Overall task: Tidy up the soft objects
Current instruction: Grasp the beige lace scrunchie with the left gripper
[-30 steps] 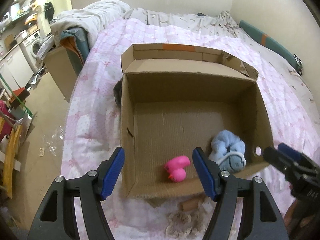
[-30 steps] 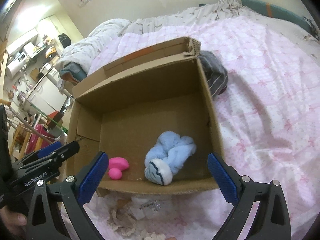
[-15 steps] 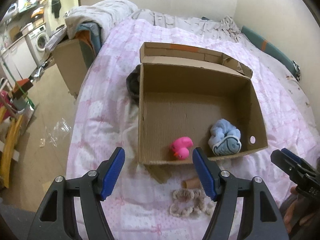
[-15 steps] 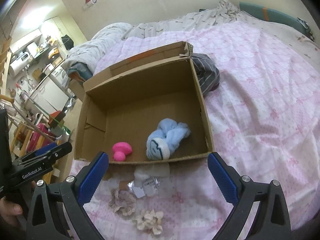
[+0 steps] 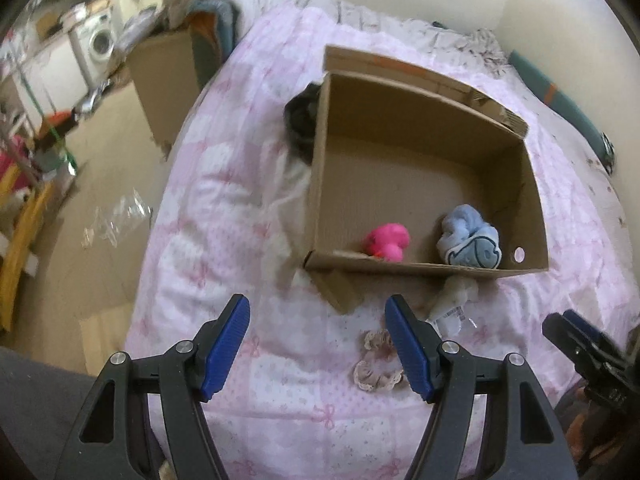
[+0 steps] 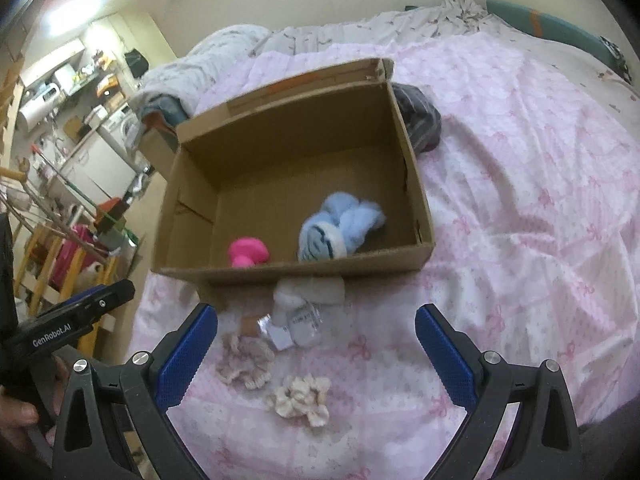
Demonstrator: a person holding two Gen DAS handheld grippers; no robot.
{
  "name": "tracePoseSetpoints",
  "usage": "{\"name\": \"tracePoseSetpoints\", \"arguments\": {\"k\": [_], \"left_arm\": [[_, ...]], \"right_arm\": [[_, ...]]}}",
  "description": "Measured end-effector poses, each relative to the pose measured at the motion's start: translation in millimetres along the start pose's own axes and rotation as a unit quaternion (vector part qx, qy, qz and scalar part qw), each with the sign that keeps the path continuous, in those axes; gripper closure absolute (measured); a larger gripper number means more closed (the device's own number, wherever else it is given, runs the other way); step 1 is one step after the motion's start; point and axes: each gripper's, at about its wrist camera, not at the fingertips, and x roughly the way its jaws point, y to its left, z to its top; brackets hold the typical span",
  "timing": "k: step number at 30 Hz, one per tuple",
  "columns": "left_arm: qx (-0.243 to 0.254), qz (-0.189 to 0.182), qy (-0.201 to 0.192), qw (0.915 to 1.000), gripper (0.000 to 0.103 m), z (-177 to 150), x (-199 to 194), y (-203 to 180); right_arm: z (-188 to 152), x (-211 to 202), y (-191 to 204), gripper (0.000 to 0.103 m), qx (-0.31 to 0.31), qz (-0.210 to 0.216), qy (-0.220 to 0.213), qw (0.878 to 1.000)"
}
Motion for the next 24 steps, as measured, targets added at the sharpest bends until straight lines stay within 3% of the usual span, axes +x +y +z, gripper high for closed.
{"name": "tracePoseSetpoints", "arguments": {"k": [4, 9, 13, 19, 21, 24], "left_arm": [[-0.038, 0.010, 0.021, 0.9990, 0.036, 2, 13, 14], [-0.040, 0.023, 0.058, 0.9973, 0.036, -1, 35, 14], [-0.012, -0.019, 0.114, 0.9932, 0.036, -13, 58, -5], [-0.017, -0.074, 0.211, 0.9745, 0.034, -30, 103, -29], [-0.030, -0.088, 0.222, 0.9707, 0.031, -33, 112, -34], [-0.020, -0.089, 0.216, 0.9720, 0.019, -35, 116, -44]], "right_arm": [[-2, 6, -7, 0.000, 0.013, -0.004, 0.006, 1.000], [-2, 28, -26, 0.000, 0.063, -0.004, 0.036, 0.997], [-1, 36, -30, 0.000, 0.087, 0.011, 0.045, 0.995], [-1, 41, -28, 0.000, 0.087, 0.014, 0.050, 0.995], [-1, 42, -29, 0.000, 0.088, 0.014, 0.051, 0.995], [-1, 41, -31, 0.000, 0.094, 0.013, 0.051, 0.994]]}}
